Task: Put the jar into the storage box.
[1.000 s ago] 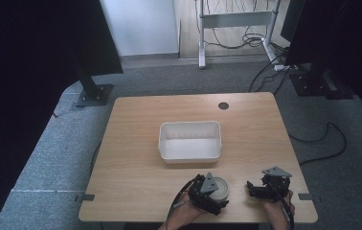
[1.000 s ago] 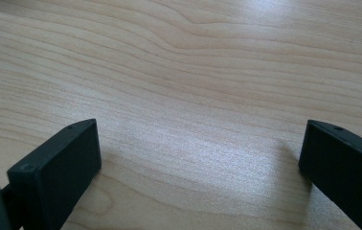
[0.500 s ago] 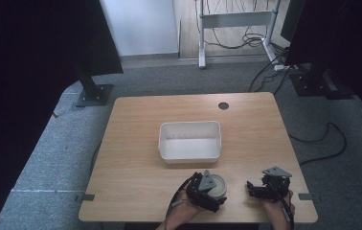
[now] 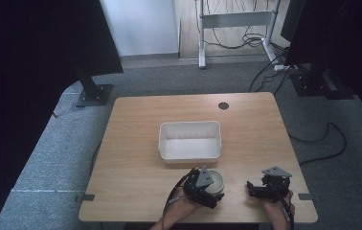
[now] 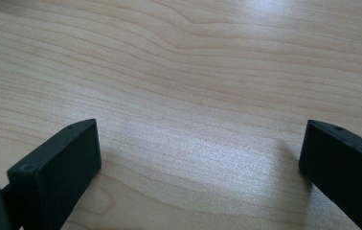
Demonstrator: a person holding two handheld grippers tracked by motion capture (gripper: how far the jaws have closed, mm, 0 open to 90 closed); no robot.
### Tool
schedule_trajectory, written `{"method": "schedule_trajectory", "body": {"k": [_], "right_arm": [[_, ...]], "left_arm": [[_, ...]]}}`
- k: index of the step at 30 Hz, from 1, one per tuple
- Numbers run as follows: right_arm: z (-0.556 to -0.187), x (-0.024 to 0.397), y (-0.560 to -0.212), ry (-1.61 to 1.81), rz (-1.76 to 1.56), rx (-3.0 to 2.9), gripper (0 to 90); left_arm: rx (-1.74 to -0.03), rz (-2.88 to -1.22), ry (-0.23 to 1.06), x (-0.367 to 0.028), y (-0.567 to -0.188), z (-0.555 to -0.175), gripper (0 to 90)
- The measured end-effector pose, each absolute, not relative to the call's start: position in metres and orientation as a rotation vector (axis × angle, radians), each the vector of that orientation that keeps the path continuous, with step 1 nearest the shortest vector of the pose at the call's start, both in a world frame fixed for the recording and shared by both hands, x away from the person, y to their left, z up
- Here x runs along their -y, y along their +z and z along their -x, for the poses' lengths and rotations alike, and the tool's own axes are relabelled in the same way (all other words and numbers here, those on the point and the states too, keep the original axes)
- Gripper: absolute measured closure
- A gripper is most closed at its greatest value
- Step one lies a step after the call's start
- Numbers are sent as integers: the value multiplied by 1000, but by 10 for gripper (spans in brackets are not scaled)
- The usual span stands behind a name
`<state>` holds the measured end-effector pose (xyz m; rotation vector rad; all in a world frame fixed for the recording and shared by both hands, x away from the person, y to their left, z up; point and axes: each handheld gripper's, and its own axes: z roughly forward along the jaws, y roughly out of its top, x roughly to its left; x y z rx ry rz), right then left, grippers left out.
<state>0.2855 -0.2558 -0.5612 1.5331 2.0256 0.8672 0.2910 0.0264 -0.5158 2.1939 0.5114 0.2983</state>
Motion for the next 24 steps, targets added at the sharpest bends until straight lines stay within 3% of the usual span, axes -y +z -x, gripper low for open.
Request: {"method": "schedule_trajectory", "body": {"k": [24], "right_arm": [[-286,256,-561,868,-1534,-2026,2]], "left_arm": [[-552,-2175,334,-46,-492,-309,99]]}}
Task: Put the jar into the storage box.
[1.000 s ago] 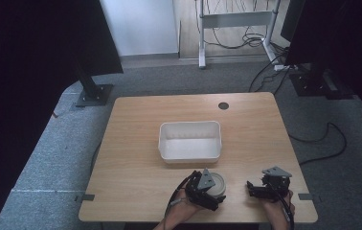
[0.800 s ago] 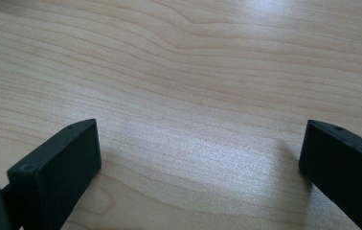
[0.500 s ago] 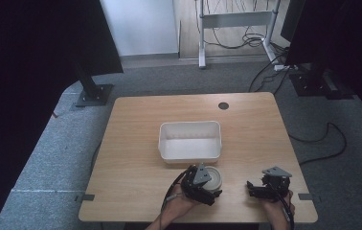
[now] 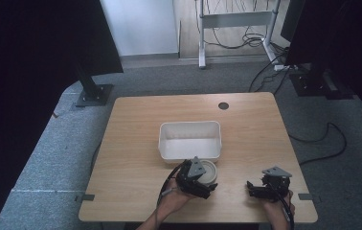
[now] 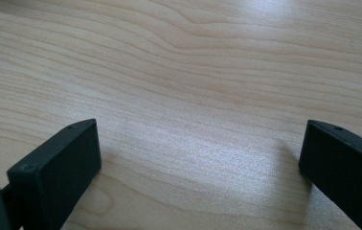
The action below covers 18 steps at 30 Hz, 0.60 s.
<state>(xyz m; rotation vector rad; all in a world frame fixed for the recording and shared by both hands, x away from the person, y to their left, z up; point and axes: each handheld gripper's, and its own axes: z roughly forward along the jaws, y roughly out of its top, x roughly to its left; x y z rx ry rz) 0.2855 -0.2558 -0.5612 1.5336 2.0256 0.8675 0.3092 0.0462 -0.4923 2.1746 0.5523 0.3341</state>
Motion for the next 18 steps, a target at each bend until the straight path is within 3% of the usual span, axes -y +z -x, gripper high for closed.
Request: {"method": "schedule_trajectory", "body": {"k": [18], "right_arm": [[-285,256,-561,868,-1534,-2026,2]], "left_arm": [[-589,-2170,365,-55,-478,-325,99]]}}
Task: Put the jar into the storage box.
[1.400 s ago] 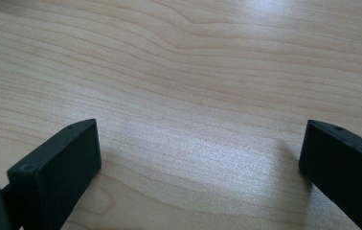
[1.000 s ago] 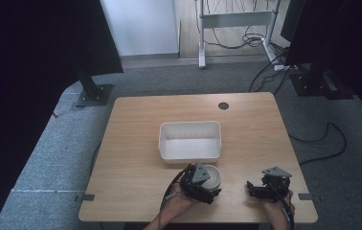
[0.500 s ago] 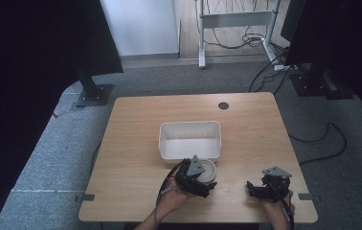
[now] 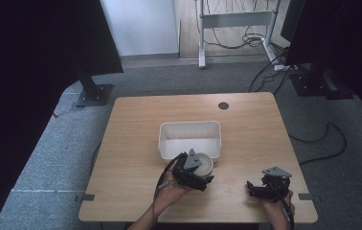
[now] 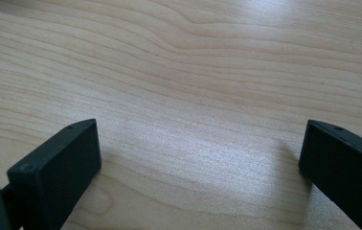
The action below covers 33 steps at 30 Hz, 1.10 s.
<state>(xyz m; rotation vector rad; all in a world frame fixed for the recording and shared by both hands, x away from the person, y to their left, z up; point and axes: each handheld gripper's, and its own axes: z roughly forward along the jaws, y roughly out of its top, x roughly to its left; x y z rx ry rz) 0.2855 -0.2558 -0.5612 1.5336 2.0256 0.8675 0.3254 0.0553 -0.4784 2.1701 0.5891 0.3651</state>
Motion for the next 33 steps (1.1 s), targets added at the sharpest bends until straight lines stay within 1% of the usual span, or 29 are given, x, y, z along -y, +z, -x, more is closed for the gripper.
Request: {"method": "schedule_trajectory", "body": {"k": [10,20,33], "right_arm": [[-286,256,-561,867,-1533,-2026,2],[-286,256,-561,867,-1533,-2026,2],[-285,256,-561,867,-1535,-2025,2]], "left_arm": [[-632,-2159,380,-63,-475,-338,99],[-665,-2148,422,-69,-468,-352,99],[-704,-2138,456,-71,-466,-369,99]]}}
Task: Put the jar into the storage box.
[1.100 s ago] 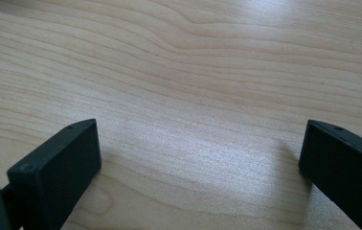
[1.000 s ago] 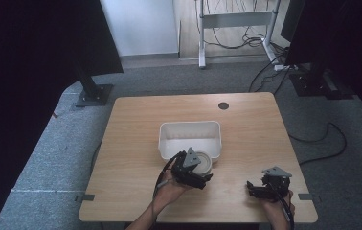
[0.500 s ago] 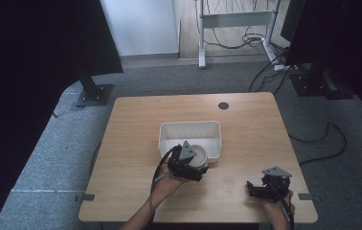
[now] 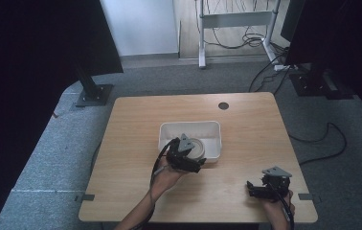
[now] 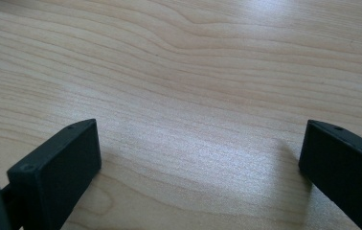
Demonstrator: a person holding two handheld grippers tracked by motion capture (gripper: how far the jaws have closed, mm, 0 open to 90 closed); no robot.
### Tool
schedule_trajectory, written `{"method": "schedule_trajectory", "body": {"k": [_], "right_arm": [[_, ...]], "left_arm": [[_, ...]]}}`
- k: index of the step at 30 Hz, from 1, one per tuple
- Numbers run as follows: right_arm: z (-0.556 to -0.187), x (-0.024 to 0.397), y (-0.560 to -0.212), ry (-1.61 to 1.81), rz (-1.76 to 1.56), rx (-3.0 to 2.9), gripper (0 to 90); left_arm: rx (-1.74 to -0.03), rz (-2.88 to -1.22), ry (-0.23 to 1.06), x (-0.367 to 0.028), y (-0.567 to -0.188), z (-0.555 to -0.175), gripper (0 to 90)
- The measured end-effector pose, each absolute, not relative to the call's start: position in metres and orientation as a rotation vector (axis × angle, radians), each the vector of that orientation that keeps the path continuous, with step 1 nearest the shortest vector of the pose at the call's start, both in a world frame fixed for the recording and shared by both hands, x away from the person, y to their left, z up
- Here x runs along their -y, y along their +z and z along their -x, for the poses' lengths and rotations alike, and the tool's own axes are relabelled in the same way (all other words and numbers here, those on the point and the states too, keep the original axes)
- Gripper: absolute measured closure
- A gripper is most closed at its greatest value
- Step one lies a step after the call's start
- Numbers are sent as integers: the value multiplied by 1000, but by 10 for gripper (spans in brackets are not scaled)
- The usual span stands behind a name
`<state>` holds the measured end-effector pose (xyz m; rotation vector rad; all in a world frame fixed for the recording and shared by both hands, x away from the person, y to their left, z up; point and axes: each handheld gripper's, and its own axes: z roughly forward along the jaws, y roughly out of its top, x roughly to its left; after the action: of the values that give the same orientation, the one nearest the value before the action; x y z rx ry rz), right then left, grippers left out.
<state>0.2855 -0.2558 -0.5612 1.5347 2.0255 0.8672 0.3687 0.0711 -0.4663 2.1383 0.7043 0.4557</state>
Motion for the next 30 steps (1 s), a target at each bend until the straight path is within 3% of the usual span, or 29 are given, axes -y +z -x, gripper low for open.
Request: {"method": "schedule_trajectory", "body": {"k": [30], "right_arm": [[-286,256,-561,868,-1534,-2025,1]], "left_arm": [[-818,-2111,526,-73,-482,-406,99]]}}
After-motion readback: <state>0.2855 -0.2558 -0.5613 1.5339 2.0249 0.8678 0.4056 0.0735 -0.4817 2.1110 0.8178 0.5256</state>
